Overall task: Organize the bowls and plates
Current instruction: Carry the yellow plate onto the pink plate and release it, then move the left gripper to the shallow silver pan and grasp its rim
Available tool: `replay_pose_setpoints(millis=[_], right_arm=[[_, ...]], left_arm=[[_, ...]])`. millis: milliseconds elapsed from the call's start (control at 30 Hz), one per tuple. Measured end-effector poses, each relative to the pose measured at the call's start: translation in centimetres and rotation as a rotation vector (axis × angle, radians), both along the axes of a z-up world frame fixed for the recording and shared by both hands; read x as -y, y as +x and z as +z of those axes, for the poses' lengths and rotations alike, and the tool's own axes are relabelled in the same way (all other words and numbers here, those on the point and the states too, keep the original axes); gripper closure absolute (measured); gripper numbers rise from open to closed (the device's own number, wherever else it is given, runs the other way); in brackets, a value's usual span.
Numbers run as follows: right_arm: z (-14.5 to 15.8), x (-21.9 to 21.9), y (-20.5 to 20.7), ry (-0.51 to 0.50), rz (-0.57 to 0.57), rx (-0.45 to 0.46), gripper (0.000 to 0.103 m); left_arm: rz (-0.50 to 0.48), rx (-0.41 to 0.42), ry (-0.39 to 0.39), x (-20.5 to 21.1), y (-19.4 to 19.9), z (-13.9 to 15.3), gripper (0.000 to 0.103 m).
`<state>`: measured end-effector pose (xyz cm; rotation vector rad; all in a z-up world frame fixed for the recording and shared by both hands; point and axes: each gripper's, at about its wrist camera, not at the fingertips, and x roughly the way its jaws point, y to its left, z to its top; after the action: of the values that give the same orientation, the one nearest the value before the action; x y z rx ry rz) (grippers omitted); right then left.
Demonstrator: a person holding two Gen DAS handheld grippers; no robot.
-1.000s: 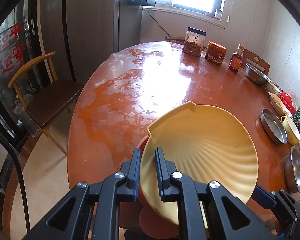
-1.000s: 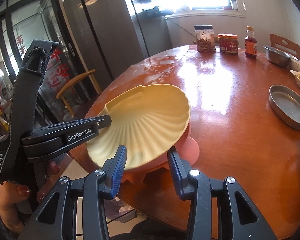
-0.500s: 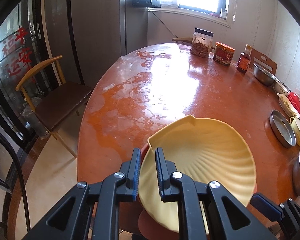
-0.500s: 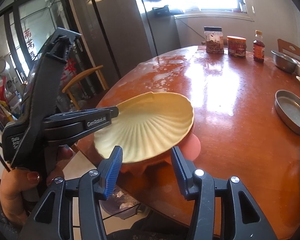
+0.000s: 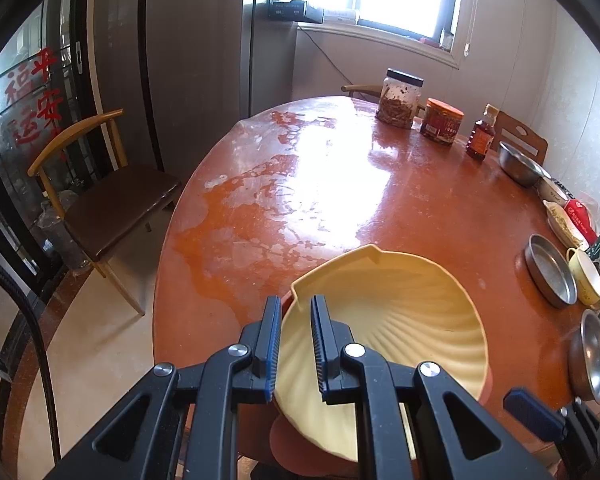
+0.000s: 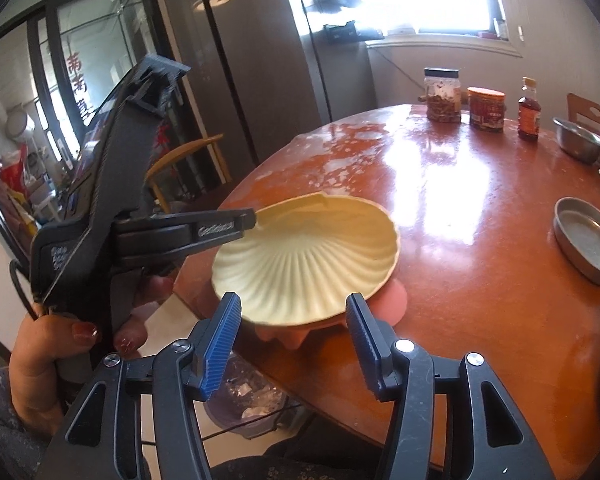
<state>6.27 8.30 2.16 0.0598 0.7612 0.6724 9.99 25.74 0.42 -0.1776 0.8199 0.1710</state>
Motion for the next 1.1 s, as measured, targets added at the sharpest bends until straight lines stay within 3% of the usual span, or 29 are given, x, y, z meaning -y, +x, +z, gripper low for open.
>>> replay_pose_setpoints(millis=[300, 433, 800, 1100], right_arm=[[1.1, 3.4, 0.5, 0.016, -0.091, 0.025, 0.043], [1.9, 5.6, 1.0, 0.026, -0.130, 0.039, 0.043], [3.3, 14.5, 4.0, 0.046, -0.300, 0.017, 0.042], [3.0, 21.2, 5.9, 0.069, -0.389, -0.017, 0.041]], left_arm=[[-0.002, 0.021, 0.019, 1.7, -0.7, 1.7, 0.085], [-0.017, 0.027, 0.034, 3.2, -0.8, 2.5, 0.076], [-0.122, 0.074, 0.058, 10.2, 0.6, 5.3, 0.072], [-0.198, 0.078, 0.060, 16.0, 2.8, 5.7, 0.069]])
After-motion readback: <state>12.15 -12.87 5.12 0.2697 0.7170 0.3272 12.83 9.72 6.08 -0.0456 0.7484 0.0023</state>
